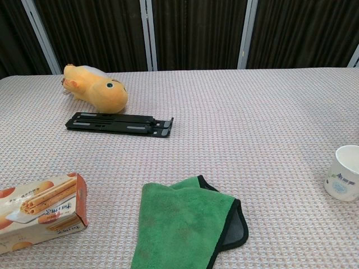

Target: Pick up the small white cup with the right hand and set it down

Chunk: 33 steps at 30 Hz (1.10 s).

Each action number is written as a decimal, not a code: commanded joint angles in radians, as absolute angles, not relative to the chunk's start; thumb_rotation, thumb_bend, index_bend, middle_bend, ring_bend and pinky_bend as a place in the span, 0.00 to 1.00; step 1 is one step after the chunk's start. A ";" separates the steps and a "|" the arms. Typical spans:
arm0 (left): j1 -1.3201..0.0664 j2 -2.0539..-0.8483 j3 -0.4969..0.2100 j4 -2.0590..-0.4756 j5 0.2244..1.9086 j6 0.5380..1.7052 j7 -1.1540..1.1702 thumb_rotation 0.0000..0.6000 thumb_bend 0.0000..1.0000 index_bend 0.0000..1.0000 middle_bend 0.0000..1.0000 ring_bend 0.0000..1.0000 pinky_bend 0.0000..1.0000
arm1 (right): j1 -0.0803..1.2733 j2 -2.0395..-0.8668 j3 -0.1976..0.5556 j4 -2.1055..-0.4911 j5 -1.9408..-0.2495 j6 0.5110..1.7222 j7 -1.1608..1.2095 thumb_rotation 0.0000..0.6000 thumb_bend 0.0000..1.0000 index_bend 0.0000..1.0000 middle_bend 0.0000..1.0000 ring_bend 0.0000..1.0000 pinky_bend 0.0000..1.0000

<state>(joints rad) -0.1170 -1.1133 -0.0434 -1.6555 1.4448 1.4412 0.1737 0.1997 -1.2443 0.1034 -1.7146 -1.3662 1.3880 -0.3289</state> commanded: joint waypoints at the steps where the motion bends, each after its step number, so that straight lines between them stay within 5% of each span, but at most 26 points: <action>1: -0.116 -1.113 -0.043 -1.656 1.447 1.443 0.174 1.00 0.00 0.00 0.00 0.00 0.00 | 0.198 -1.243 0.103 -1.716 -1.367 1.390 -0.326 1.00 0.07 0.00 0.00 0.00 0.00; 23: -0.116 -1.114 -0.044 -1.660 1.439 1.442 0.184 1.00 0.00 0.00 0.00 0.00 0.00 | 0.202 -1.216 0.100 -1.753 -1.372 1.374 -0.305 1.00 0.08 0.01 0.00 0.00 0.00; 33: -0.113 -1.114 -0.043 -1.656 1.442 1.447 0.177 1.00 0.00 0.00 0.00 0.00 0.00 | 0.219 -1.051 0.037 -1.963 -1.455 1.274 -0.220 1.00 0.08 0.08 0.00 0.00 0.00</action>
<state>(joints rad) -0.1127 -1.1144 -0.0429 -1.6565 1.4423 1.4466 0.1769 0.2132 -1.0905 0.0616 -1.9135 -1.4127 1.2967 -0.2365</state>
